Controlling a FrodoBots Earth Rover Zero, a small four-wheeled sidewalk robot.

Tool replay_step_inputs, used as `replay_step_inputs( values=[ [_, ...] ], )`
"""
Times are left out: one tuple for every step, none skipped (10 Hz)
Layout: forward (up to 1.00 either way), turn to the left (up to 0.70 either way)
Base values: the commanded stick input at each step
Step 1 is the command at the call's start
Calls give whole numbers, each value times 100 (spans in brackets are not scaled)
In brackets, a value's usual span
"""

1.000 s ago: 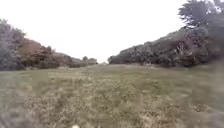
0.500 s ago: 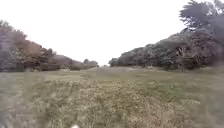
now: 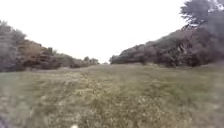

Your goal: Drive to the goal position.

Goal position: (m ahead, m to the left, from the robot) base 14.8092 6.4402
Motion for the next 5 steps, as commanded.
replay_step_inputs(
  values=[
    [85, 1],
    [85, 1],
    [85, 1],
    [85, 1],
    [85, 1]
  ],
)
